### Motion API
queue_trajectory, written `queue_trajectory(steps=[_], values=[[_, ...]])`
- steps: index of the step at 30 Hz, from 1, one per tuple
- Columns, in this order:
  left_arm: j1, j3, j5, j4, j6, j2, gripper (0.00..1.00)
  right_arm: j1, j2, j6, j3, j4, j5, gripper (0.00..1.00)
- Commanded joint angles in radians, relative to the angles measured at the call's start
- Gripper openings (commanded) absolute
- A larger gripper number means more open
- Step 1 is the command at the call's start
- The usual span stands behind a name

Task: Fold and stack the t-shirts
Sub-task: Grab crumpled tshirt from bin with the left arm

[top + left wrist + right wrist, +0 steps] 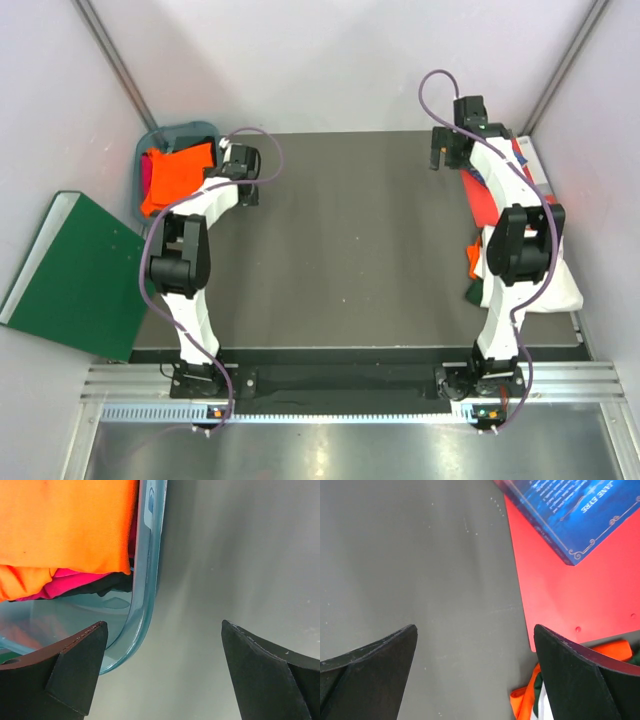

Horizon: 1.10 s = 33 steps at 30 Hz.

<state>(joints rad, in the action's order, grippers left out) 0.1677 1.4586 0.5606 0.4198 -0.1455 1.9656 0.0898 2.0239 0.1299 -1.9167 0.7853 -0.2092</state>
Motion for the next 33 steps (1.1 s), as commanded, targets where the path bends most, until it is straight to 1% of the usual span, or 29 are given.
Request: queue_trajectory(steps=[1,3,4,6,7,8,9,10,11,13,14,15,19,22,26,28,30,33], values=[[0.001,0.037,-0.085,0.017,-0.078,-0.065,0.99,0.028,-0.065,-0.004,0.024,-0.032,-0.019,1.0],[0.007,0.075,-0.107,0.052,-0.059,-0.051,0.99,0.039,-0.07,-0.003,0.03,-0.029,-0.021,1.0],[0.01,0.091,-0.11,0.094,-0.024,-0.044,0.99,0.051,-0.068,-0.006,0.03,-0.029,-0.022,1.0],[0.004,0.16,-0.149,0.146,-0.02,-0.016,0.99,0.06,-0.06,-0.015,0.025,-0.026,-0.038,1.0],[0.001,0.184,-0.151,0.196,-0.026,-0.005,0.99,0.071,-0.059,-0.015,0.022,-0.024,-0.048,1.0],[0.0,0.221,-0.151,0.206,-0.017,0.004,0.99,0.076,-0.053,-0.019,0.018,-0.02,-0.055,1.0],[0.0,0.229,-0.137,0.208,-0.006,0.018,0.99,0.082,-0.05,-0.026,0.007,-0.018,-0.064,0.99],[0.0,0.236,-0.078,0.211,-0.011,0.027,0.99,0.093,-0.048,-0.027,0.004,-0.014,-0.081,1.0],[-0.007,0.27,-0.067,0.25,-0.011,0.038,0.99,0.094,-0.048,-0.029,-0.001,-0.012,-0.084,1.0],[-0.023,0.289,-0.068,0.261,-0.028,0.065,0.99,0.106,-0.048,-0.036,-0.007,-0.009,-0.096,1.0],[-0.045,0.31,-0.106,0.27,-0.029,0.073,0.99,0.11,-0.05,-0.039,-0.008,-0.009,-0.102,1.0],[-0.053,0.319,-0.108,0.272,-0.035,0.081,0.99,0.113,-0.051,-0.044,-0.011,-0.008,-0.11,1.0],[-0.109,0.384,-0.061,0.261,-0.058,0.099,0.99,0.117,-0.056,-0.053,-0.022,-0.009,-0.125,1.0],[-0.16,0.416,-0.076,0.225,-0.052,0.118,0.99,0.117,-0.054,-0.05,-0.027,-0.014,-0.127,1.0],[-0.27,0.485,-0.135,0.22,-0.084,0.174,0.99,0.119,-0.04,-0.053,-0.048,0.011,-0.125,0.99],[-0.324,0.514,-0.232,0.212,-0.112,0.185,0.99,0.123,-0.039,-0.059,-0.048,0.017,-0.128,1.0],[-0.352,0.516,-0.309,0.183,-0.135,0.187,0.99,0.123,-0.039,-0.059,-0.041,0.02,-0.131,1.0],[-0.39,0.513,-0.376,0.152,-0.15,0.177,0.99,0.126,-0.037,-0.05,-0.03,0.023,-0.133,1.0]])
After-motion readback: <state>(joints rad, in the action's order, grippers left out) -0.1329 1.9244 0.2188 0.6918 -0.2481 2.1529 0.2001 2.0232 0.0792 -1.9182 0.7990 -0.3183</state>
